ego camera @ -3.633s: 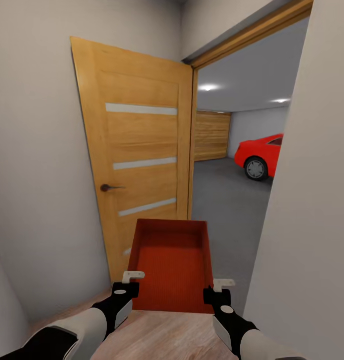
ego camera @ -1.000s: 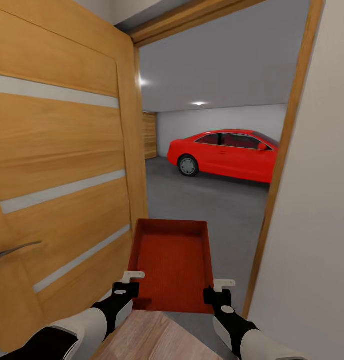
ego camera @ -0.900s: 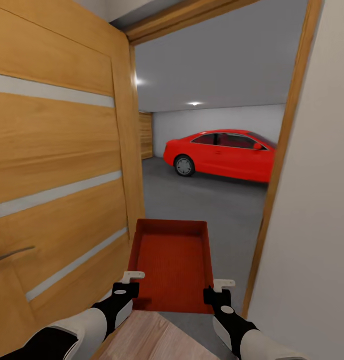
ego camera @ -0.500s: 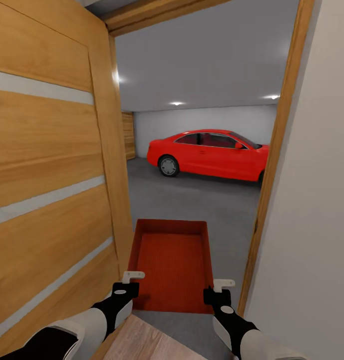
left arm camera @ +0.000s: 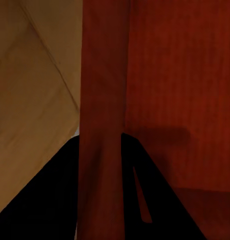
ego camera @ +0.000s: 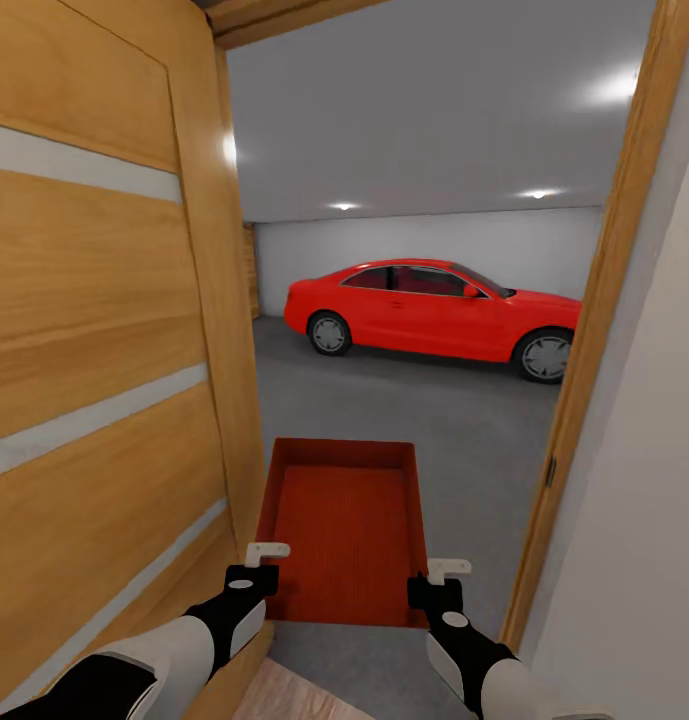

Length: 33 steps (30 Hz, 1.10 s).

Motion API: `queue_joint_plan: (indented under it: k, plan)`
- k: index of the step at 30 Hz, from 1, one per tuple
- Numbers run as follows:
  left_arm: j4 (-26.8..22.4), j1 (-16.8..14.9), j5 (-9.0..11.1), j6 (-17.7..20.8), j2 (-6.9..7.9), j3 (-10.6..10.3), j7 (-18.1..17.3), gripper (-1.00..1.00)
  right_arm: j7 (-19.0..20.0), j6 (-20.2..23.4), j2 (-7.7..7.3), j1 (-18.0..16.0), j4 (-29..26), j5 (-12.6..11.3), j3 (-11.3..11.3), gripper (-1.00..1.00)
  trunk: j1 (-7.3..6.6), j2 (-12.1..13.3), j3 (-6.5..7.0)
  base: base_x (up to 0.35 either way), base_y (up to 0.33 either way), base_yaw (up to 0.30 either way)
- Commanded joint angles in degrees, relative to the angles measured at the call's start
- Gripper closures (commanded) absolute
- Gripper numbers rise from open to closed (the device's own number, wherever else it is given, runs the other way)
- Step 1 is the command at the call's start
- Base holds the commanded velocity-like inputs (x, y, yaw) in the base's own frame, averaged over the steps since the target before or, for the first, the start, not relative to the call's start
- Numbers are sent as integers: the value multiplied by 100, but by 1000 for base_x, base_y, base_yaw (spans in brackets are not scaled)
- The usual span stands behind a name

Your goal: Move the two storage containers from the living room to the garage. In the garage, place one container on the floor and stack the other container on top of it (either order is fine).

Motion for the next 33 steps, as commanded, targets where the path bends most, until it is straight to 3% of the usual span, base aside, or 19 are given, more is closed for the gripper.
queue_joint_plan:
  k: [1,19,33]
  plan:
    - [16,-2,81,-25,122,136,121,100,45,-44,4,-9,-150,93,-202,100,3,-7,-9,246,215,-225]
    - [16,-2,81,-25,122,136,121,100,45,-44,4,-9,-150,93,-202,100,3,-7,-9,226,183,-281]
    - [16,-2,81,-25,122,136,121,100,45,-44,6,-9,-148,93,-202,100,3,-7,-9,25,5,-226]
